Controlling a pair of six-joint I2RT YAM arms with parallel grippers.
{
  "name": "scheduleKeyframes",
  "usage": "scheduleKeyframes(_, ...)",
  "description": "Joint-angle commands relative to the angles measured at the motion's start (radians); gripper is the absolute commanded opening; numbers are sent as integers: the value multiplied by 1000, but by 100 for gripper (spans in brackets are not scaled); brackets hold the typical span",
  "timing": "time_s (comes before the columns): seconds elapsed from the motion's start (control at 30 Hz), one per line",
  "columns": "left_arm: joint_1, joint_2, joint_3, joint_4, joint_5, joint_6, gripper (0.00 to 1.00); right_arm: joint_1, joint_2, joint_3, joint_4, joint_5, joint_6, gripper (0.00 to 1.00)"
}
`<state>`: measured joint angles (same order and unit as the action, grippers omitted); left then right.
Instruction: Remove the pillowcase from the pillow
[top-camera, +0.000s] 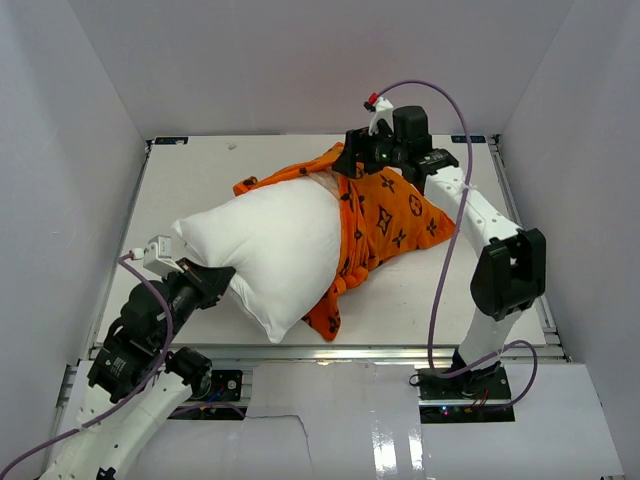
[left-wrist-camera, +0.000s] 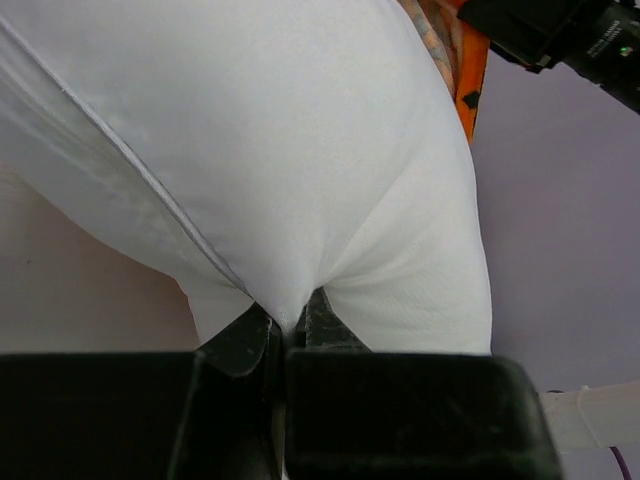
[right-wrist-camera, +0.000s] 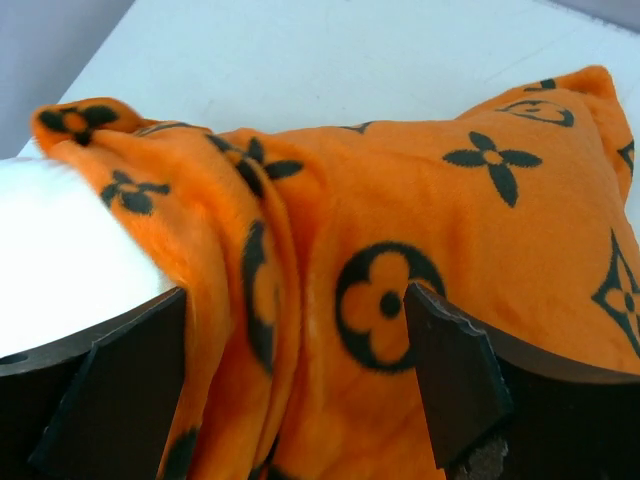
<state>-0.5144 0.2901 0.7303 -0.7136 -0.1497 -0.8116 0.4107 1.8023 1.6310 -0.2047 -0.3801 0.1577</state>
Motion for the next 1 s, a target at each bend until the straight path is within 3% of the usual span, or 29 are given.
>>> scheduleKeyframes(0.0,4,4,-15,111,-28,-4,0,-15,-118,-12,-107,-55,-84,87)
scheduleKeyframes(0.23,4,18,-97,177,22,-41,0,7,-283,-295,-23,-115,-118,87)
scheduleKeyframes(0.47,2,55,-95,221,59,-52,0,91,-374,-548,134,35,-89,85)
scheduleKeyframes(0.57,4,90,-65,240,100,-49,0,91,-330,-560,159,162,-72,73)
scheduleKeyframes(0.6,2,101,-52,241,108,-43,0,86,-316,-556,160,196,-66,60)
scheduleKeyframes(0.63,2,113,-26,240,116,-40,0,80,-302,-536,159,222,-58,55)
scheduleKeyframes(0.7,2,118,3,237,133,-25,0,48,-267,-517,157,303,-43,35)
scheduleKeyframes(0.77,4,132,81,206,134,-11,0,-2,-245,-491,159,375,-6,8)
scheduleKeyframes(0.83,4,162,203,139,118,17,0,-65,-221,-474,159,466,15,8)
scheduleKeyframes(0.97,4,187,383,69,128,48,0,-192,-175,-456,160,486,77,8)
